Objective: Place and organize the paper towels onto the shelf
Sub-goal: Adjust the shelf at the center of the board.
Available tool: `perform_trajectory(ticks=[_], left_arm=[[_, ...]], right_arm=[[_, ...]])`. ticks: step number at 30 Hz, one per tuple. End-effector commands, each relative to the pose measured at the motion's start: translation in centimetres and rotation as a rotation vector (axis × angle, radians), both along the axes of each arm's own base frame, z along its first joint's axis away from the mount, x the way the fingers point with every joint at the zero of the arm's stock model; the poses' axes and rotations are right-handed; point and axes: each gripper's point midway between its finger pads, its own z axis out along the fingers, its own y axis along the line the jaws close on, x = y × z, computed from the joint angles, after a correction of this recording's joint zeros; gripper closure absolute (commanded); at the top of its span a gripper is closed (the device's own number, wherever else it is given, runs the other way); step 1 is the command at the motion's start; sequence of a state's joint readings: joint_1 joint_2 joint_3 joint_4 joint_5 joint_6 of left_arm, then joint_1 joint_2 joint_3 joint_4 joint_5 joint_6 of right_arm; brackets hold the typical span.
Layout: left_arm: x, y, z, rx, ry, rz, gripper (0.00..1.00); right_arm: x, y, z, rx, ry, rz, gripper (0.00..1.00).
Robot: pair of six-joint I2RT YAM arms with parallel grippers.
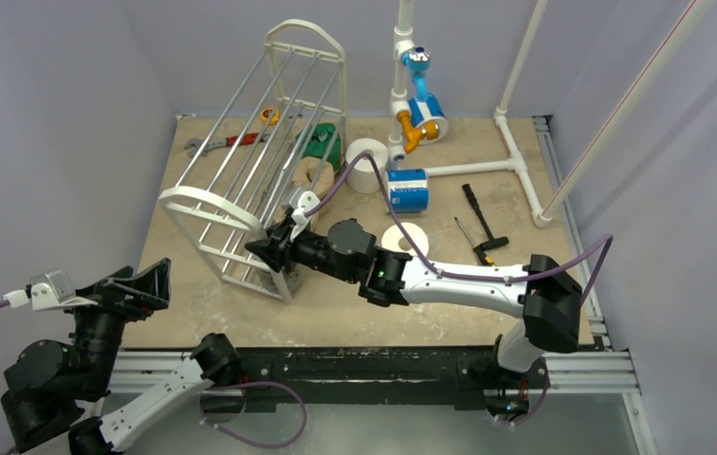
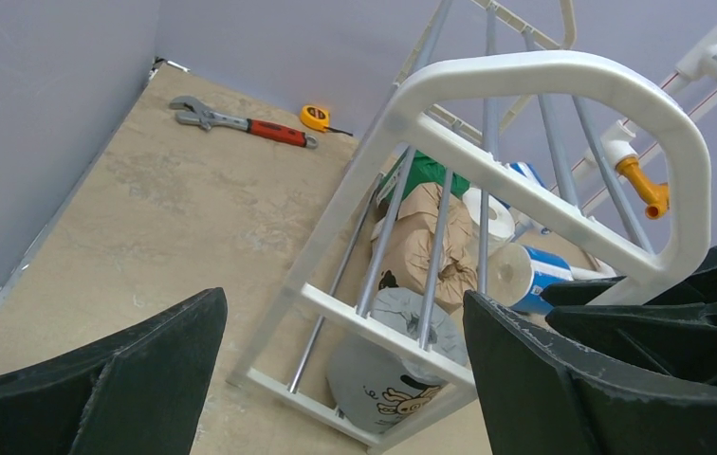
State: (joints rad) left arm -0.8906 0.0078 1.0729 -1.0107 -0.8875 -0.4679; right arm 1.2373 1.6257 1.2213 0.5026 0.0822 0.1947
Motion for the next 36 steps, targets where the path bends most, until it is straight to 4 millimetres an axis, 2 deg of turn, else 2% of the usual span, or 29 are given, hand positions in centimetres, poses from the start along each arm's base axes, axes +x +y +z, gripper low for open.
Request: perform_trajectory(ticks=[1, 9, 15, 24, 31, 32, 34, 36], left_arm=[[-0.1, -0.5, 0.3, -0.019, -0.026, -0.034, 0.06], [0.7, -2.4, 0.5, 0.011, -0.012, -0.083, 0.06], [1.0, -4.3, 0.4, 0.017, -0.014, -0.149, 0.06], [2.3, -7.5, 0.1, 0.046, 0.004, -0.219, 0.06], [3.2, -9.8, -0.4, 0.057, 0.024, -0.265, 0.06], [3.3, -10.0, -0.4, 0.058, 0.026, -0.268, 0.06], [3.4, -10.1, -0.4, 0.057, 0.026, -0.27, 0.06], [3.4, -10.1, -0.3, 0.054, 0.022, -0.269, 0.06]], right_arm=[[-0.5, -2.3, 2.7, 0.031, -0.022, -0.007, 0.91], [-1.2, -5.7, 2.9, -0.028, -0.044, -0.03, 0.91], [-1.8, -8.5, 1.8, -0.1, -0.042, -0.042, 0.89], [-1.9, -13.3, 1.4, -0.142, -0.057, -0.117, 0.88], [-2.0, -15.0, 1.2, -0.158, -0.05, -0.14, 0.86], [-2.1, -15.3, 1.1, -0.161, -0.048, -0.14, 0.84], [-2.4, -15.8, 1.2, -0.161, -0.041, -0.135, 0.73], [-2.9, -16.3, 1.6, -0.157, -0.035, -0.122, 0.5]])
